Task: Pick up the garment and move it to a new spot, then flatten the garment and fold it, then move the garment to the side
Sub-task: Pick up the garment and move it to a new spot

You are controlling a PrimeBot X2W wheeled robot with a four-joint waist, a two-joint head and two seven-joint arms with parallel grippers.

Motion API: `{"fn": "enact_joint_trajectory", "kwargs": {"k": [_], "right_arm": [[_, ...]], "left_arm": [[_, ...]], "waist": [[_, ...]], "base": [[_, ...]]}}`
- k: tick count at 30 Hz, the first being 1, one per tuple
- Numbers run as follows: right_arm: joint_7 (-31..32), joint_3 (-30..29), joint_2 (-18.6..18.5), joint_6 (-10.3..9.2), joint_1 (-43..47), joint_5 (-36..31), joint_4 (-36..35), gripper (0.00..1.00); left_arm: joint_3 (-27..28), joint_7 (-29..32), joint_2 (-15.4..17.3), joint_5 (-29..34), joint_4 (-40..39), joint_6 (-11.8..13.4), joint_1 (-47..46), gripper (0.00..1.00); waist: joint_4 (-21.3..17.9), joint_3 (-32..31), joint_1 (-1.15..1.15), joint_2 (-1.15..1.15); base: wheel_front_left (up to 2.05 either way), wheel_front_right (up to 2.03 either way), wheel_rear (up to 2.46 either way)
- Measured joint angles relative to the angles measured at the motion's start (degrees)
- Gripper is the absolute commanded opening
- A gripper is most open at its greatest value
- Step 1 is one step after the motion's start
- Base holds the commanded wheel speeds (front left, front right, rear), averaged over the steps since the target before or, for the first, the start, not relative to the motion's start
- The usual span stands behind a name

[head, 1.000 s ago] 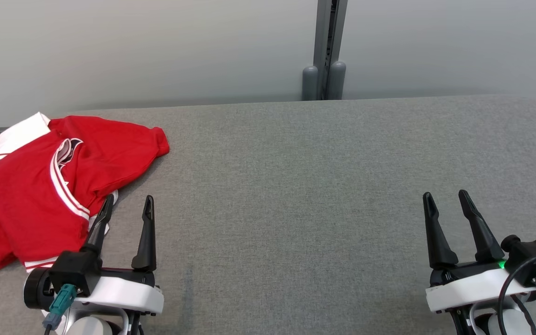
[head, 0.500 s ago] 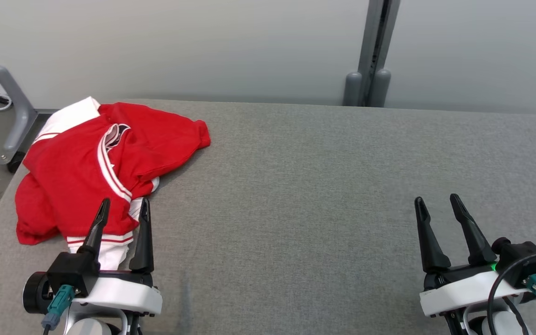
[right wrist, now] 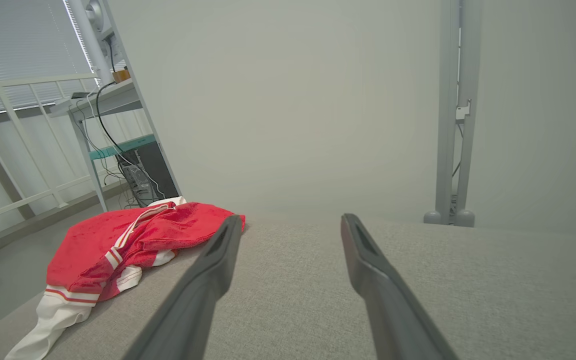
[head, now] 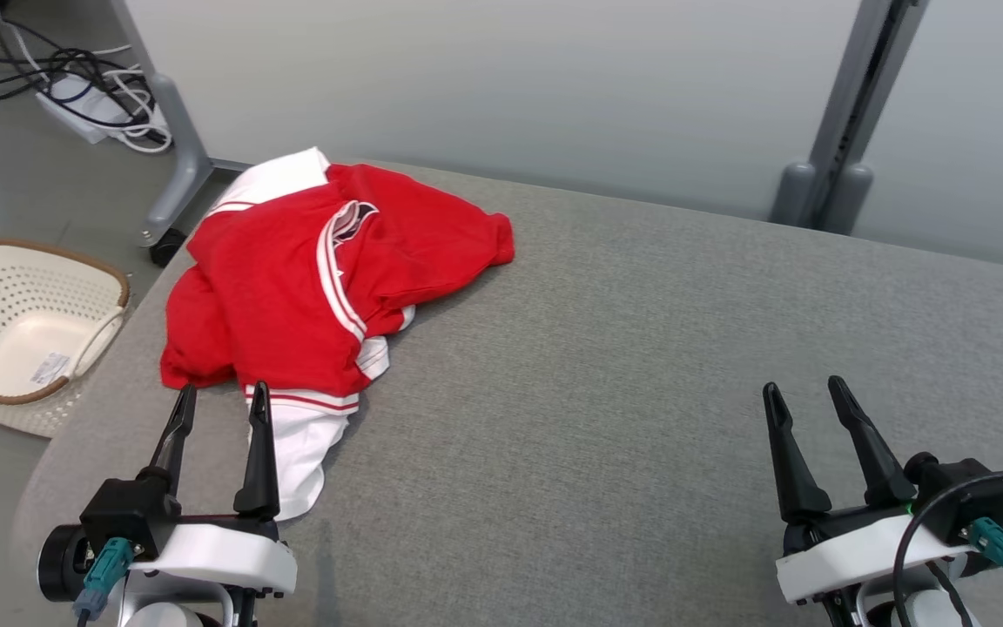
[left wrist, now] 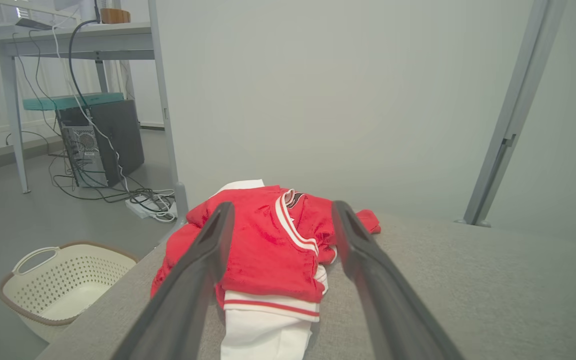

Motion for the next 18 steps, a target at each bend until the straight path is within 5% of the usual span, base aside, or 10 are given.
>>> {"fn": "enact_joint_trajectory", "kwargs": {"k": [18], "right_arm": [[-0.01, 1.62, 0.01, 0.00, -0.77, -1.55, 7.27, 1.00]], "left_arm": [[0.19, 0.00, -0.02, -1.04, 3.56, 0.93, 0.80, 1.00]], "waist": [[9.47, -1.45, 0.00, 0.00]], "base": [[0.00, 0.00, 0.00]]}}
